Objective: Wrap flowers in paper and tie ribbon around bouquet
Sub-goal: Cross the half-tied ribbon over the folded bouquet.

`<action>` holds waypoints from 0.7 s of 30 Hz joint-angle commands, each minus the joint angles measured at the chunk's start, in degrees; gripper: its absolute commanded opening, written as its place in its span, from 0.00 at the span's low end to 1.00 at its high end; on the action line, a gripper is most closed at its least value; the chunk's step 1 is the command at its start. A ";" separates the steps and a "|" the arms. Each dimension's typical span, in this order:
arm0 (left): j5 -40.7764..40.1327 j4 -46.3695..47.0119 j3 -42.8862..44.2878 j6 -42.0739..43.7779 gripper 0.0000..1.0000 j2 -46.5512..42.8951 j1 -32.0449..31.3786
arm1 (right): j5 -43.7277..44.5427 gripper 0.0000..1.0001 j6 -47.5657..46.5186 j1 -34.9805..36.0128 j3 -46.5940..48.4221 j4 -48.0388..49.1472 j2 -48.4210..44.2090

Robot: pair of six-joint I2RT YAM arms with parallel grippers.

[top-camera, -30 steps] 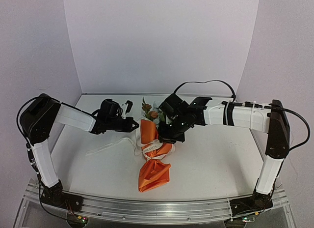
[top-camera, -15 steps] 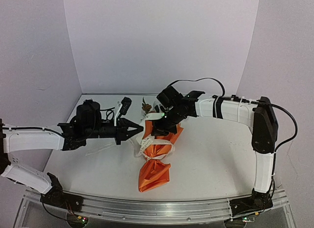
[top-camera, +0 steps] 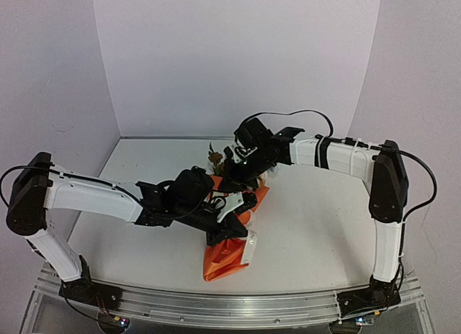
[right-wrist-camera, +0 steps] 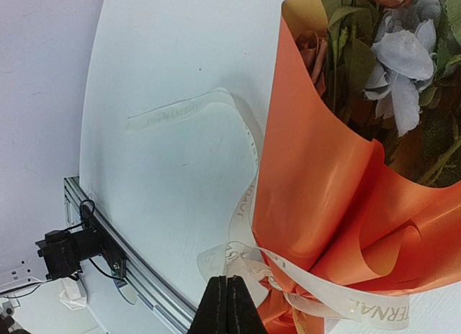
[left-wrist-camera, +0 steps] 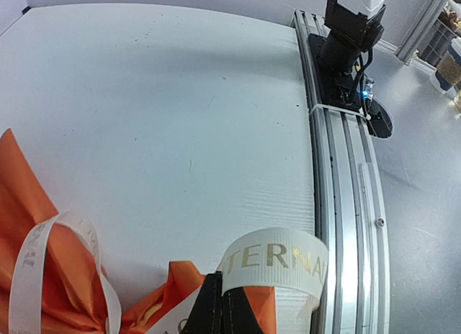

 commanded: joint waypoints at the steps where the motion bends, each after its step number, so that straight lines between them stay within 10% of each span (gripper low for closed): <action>1: 0.59 -1.47 7.47 2.36 0.00 4.09 -2.10 | -1.13 0.00 -1.24 0.19 0.68 0.83 -0.49; 21: 3.88 2.38 17.37 -1.42 0.02 18.63 -6.52 | -1.49 0.00 -1.90 0.18 0.01 0.73 0.14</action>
